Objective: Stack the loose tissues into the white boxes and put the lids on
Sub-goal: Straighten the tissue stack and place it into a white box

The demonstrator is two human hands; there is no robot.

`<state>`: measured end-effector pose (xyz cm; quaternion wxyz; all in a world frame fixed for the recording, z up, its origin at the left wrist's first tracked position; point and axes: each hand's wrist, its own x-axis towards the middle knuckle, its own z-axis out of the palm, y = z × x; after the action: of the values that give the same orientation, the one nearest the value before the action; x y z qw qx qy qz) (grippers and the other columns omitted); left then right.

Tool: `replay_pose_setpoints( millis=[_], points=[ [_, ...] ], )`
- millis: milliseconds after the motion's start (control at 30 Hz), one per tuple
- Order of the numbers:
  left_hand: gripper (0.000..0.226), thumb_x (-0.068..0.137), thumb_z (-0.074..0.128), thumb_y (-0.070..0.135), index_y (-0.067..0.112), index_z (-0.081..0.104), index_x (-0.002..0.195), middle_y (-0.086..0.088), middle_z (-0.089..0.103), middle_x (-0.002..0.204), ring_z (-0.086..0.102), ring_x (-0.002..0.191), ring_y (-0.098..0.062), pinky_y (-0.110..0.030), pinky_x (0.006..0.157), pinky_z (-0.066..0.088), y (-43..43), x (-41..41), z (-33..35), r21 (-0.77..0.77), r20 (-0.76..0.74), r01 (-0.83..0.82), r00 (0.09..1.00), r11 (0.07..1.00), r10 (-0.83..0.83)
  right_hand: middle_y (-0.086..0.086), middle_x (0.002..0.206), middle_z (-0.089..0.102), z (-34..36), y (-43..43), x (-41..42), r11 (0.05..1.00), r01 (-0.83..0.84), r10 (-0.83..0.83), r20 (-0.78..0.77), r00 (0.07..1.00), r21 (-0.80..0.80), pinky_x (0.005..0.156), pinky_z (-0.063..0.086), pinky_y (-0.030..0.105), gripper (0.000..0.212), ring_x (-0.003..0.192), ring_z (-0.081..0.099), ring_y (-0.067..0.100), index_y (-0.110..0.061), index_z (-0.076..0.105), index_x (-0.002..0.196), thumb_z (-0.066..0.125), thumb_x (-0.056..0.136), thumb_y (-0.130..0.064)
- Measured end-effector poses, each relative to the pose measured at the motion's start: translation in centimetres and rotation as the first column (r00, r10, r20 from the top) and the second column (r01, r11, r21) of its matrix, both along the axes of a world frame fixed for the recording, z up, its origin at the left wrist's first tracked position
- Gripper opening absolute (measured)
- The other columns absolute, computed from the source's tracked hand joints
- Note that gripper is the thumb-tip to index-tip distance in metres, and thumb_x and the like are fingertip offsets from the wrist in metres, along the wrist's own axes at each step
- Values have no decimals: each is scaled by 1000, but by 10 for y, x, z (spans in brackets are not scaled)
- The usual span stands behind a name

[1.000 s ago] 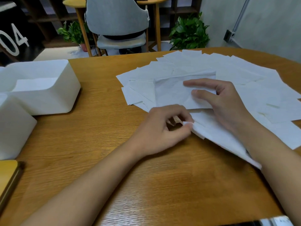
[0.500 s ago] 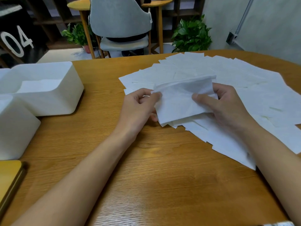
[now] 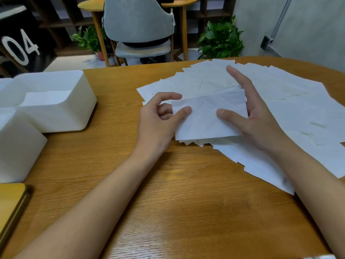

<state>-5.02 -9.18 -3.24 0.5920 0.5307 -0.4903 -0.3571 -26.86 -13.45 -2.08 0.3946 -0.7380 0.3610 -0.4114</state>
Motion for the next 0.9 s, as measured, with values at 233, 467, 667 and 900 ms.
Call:
replay_pose_setpoints(
  millis=[233, 467, 667, 900],
  points=[
    [51, 88, 83, 35, 33, 59, 133, 13, 61, 126, 62, 108, 4, -20, 83, 57, 4, -6, 2, 25, 56, -16, 998, 1000, 14, -22, 163, 32, -1, -5, -3, 993, 92, -89, 41, 995, -76, 124, 30, 27, 75, 150, 28, -4, -36, 32, 160, 68, 99, -12],
    [69, 93, 77, 2, 27, 45, 149, -6, 72, 128, 74, 111, -18, -30, 87, 61, 9, -6, 5, -25, -62, 254, 965, 967, -255, -21, 163, 22, -3, -2, 0, 990, 74, -78, -29, 997, -123, 115, 25, 6, 89, 145, 23, -18, -22, 20, 163, 75, 95, -9],
    [76, 85, 85, 4, 31, 48, 147, 3, 65, 117, 64, 87, -2, -17, 78, 51, 4, -1, -5, -43, 120, 216, 970, 975, -209, -26, 164, 21, -8, -2, 3, 989, 77, -87, -72, 994, -126, 115, 14, 2, 108, 149, 16, -17, -28, 21, 163, 88, 79, -26],
    [48, 96, 75, 12, 30, 56, 137, 14, 64, 115, 65, 92, 0, -21, 80, 51, 6, -7, -8, -61, 206, 209, 959, 976, -193, -24, 164, 27, -10, 0, 4, 985, 121, -132, -91, 987, -123, 114, 15, 1, 97, 149, 20, -15, -31, 27, 162, 85, 85, -19]
  ],
)
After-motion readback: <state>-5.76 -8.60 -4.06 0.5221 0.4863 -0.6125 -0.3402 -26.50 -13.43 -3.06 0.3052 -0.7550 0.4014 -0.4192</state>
